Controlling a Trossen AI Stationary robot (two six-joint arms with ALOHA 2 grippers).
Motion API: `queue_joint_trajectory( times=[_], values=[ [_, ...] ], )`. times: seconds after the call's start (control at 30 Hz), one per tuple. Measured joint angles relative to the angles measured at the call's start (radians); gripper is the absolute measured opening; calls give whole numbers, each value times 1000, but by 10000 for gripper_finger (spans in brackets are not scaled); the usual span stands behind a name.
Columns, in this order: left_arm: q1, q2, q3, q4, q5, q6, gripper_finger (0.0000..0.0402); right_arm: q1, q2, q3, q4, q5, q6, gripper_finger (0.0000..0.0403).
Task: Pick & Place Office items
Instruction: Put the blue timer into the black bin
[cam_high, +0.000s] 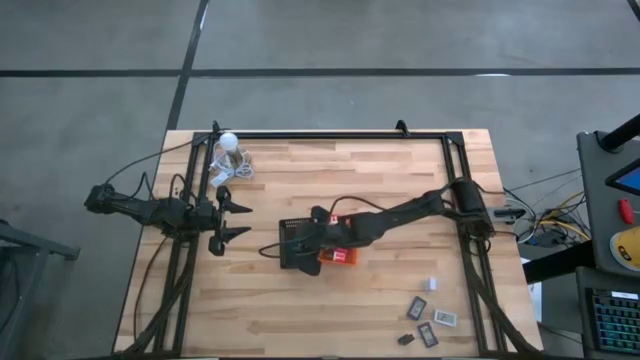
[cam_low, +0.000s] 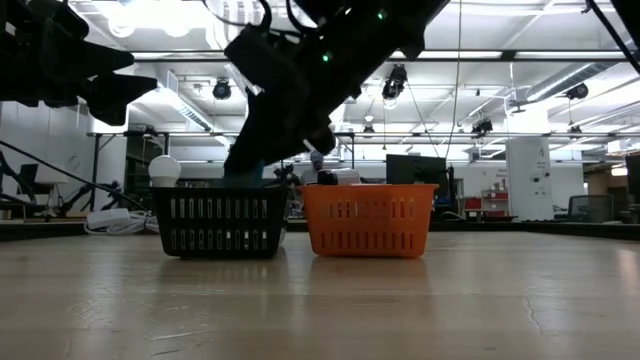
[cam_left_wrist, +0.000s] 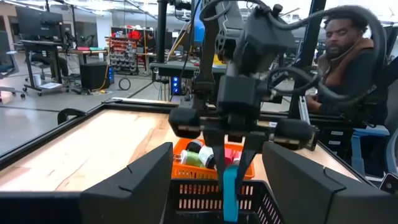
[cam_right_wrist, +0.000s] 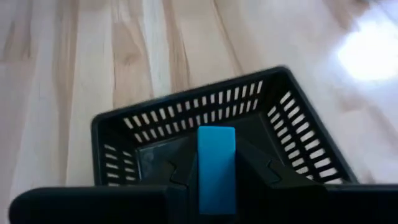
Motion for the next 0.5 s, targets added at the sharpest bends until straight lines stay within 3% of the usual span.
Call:
queue_joint_trajectory(
  times=[0.5],
  values=[
    [0,0,0,0,0,0,253,1,60,0,8,-54,52,66]
  ],
)
